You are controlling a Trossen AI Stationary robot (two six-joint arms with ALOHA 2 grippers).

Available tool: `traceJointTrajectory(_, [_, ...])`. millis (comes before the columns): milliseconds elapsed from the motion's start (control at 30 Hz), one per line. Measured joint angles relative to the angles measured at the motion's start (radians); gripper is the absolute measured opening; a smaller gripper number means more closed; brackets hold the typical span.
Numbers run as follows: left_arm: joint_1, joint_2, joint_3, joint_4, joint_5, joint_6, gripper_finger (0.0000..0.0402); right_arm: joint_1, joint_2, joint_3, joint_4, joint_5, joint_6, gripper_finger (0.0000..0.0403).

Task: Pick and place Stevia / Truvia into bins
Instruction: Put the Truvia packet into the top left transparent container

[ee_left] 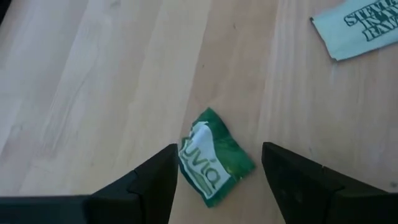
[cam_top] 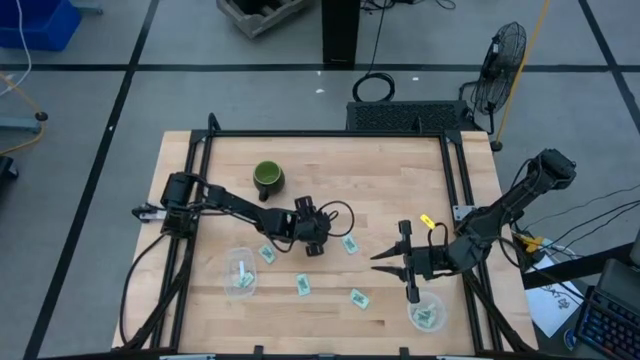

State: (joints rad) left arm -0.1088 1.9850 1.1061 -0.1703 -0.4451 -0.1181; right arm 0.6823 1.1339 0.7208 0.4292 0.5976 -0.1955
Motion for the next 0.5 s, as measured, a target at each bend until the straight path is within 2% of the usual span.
traceJointTrajectory(167, [0.003,-0.002,-0.001,-0.006,0.027,-0.013,0.0214,0.0,0.0,0.0,0.0,0.0,0.0,0.0079])
traceJointTrajectory(500, [0.026,0.003,-0.002,-0.007,0.08,-0.045,0.0077,0.0,0.0,0.0,-0.001,0.0,0.0,0.0079])
